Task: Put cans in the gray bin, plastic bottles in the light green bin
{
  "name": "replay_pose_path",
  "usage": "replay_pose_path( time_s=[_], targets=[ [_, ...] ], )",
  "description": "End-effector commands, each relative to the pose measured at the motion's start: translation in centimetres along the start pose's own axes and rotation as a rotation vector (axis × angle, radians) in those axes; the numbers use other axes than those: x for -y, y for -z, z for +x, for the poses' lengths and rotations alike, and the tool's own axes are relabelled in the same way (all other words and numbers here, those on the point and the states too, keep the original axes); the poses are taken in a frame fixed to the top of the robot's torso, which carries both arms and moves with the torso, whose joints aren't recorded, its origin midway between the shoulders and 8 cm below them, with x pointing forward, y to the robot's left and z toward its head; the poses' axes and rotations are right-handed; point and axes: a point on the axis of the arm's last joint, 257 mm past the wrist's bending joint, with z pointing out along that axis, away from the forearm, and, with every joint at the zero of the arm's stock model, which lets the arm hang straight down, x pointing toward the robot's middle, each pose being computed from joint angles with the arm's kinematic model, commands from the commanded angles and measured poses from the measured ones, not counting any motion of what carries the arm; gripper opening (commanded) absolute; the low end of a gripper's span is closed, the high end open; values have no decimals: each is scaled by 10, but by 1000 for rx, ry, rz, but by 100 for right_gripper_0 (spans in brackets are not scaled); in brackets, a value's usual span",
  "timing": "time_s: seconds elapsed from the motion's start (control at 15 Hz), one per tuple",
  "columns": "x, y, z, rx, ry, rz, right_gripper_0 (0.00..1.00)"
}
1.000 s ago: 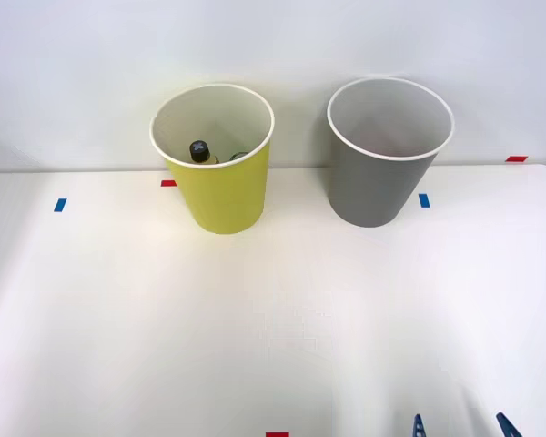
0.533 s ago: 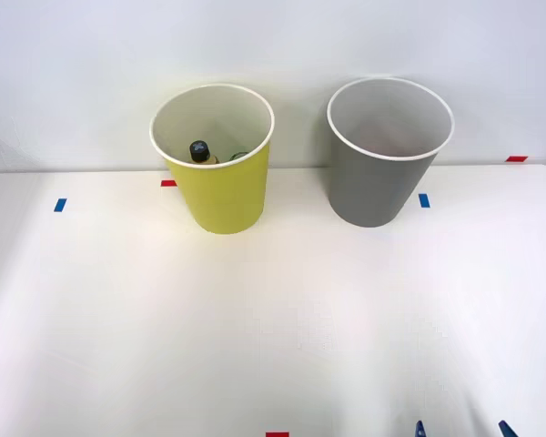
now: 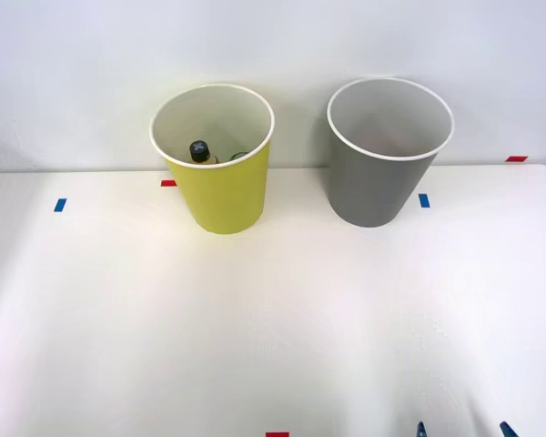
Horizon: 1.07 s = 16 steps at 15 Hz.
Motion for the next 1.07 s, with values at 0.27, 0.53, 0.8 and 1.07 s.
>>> replay_pose_path(
  time_s=[0.27, 0.53, 0.8, 1.07],
  targets=[
    [0, 0, 0, 0, 0, 0, 100],
    [0, 0, 0, 0, 0, 0, 100],
    [0, 0, 0, 0, 0, 0, 100],
    [0, 0, 0, 0, 0, 0, 100]
  ],
)
